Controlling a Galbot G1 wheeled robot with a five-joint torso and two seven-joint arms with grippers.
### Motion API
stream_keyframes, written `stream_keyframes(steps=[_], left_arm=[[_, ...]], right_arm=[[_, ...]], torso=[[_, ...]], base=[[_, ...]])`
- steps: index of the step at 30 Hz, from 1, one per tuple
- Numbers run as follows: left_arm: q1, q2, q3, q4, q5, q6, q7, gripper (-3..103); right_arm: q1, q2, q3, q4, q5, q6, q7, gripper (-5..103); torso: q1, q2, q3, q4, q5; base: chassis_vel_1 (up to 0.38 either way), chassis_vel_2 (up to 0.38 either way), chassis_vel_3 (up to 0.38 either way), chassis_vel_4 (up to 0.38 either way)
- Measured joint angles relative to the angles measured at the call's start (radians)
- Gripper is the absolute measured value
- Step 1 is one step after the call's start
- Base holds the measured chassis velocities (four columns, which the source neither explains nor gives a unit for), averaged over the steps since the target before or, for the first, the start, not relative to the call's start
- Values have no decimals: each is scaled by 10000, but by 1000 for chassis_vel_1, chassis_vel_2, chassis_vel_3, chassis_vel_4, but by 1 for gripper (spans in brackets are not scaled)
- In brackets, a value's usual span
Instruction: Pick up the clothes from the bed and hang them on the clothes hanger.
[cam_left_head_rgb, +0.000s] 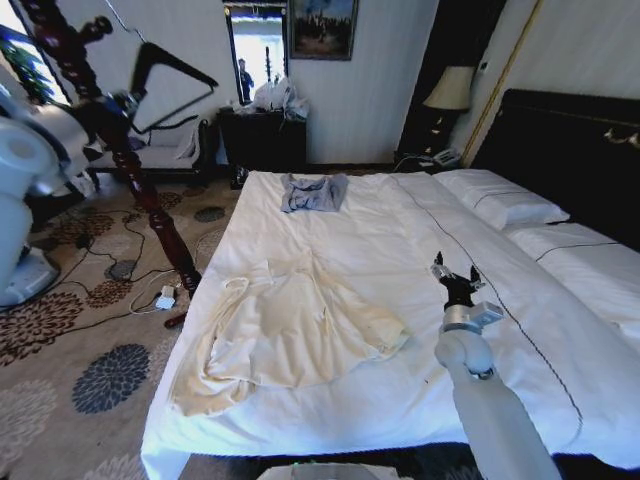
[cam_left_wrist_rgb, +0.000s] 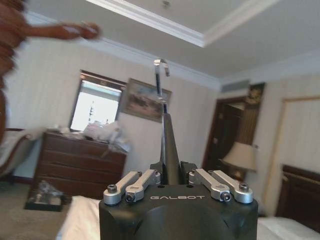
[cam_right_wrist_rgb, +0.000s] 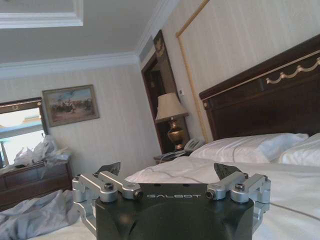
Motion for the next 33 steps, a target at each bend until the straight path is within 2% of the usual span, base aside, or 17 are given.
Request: stream_keyframes(steps=[1,3,4,5,6,8,9,12,13,14,16,20,23,27,30,32,33], left_arm=[[858,139,-350,-578,3,-150,12,19],[1412,199,-620,-932,26,-217,20,19],[3529,291,-1719,-1968,181,-480,75,19],[4206,288,-1996,-2220,230,-578,90,18],[4206,288,-1996,-2220,230,-578,90,18],[6458,79,-2958,-2911,459,-965,84,18],[6458,79,-2958,-2911,459,-965,84,18],[8522,-425,-3768,-3635,695,-1464,78,4],[8522,-425,-3768,-3635,695,-1464,78,4],[9072,-603,-3956,-3806,836,-1569,135,2],[9881,-942,-4188,-3986,1051,-1693,358,0],[10133,-1484,-4182,-4031,1321,-1751,714,0],[9756,-1763,-3834,-3849,1441,-1752,732,0],[9704,-1944,-3595,-3655,1837,-1701,697,0],[9787,-2051,-3330,-3592,2386,-1596,314,0],[9900,-2283,-2743,-3563,3379,-1514,-132,-3],[9900,-2368,-2480,-3591,3635,-1466,-271,2]], right_arm=[[46,-104,-111,-58,139,50,-9,100],[88,-181,-189,-94,272,91,-24,100],[310,-516,-517,-249,842,212,-122,100],[387,-616,-637,-309,1021,228,-152,100],[387,-616,-637,-309,1021,228,-152,100],[801,-1027,-1234,-561,1704,242,-361,100],[801,-1027,-1234,-561,1704,242,-361,100],[1487,-1562,-2523,-705,3251,-169,-677,100],[1487,-1562,-2523,-705,3251,-169,-677,100],[1751,-1701,-3057,-762,3749,-322,-716,100],[2192,-1871,-3834,-914,4509,-719,-738,100],[2802,-1977,-4619,-1130,5182,-1372,-580,100],[3004,-1877,-4878,-1225,5043,-1448,-406,100],[2895,-1734,-4931,-1246,4583,-1452,-268,100],[2710,-1727,-4876,-1262,4318,-1452,-210,100],[2416,-1717,-4683,-1258,4003,-1443,-82,100],[2318,-1702,-4624,-1230,3892,-1432,-27,100]], torso=[[-2,1,-1,6,4],[-5,1,-2,3,2],[-6,3,-4,-10,0],[-7,3,-5,-8,2],[-7,3,-5,-8,2],[-3,2,0,-1,-13],[-3,2,0,-1,-13],[-5,2,-2,-3,-4],[-5,2,-2,-3,-4],[-6,3,-3,-9,-2],[-4,2,0,0,0],[-3,1,-1,4,-1],[-4,2,-2,-12,-4],[1,0,0,-3,-2],[-2,0,-1,-2,1],[-3,1,-1,-5,-2],[-2,0,-1,-4,0]], base=[[0,0,0,0],[0,0,0,0],[0,0,0,0],[0,0,0,0],[0,0,0,0],[0,0,0,0],[0,0,0,0],[0,0,0,0],[0,0,0,0],[0,0,0,0],[0,0,0,0],[0,0,0,0],[0,0,0,0],[0,0,0,0],[0,0,0,0],[0,0,0,0],[0,0,0,0]])
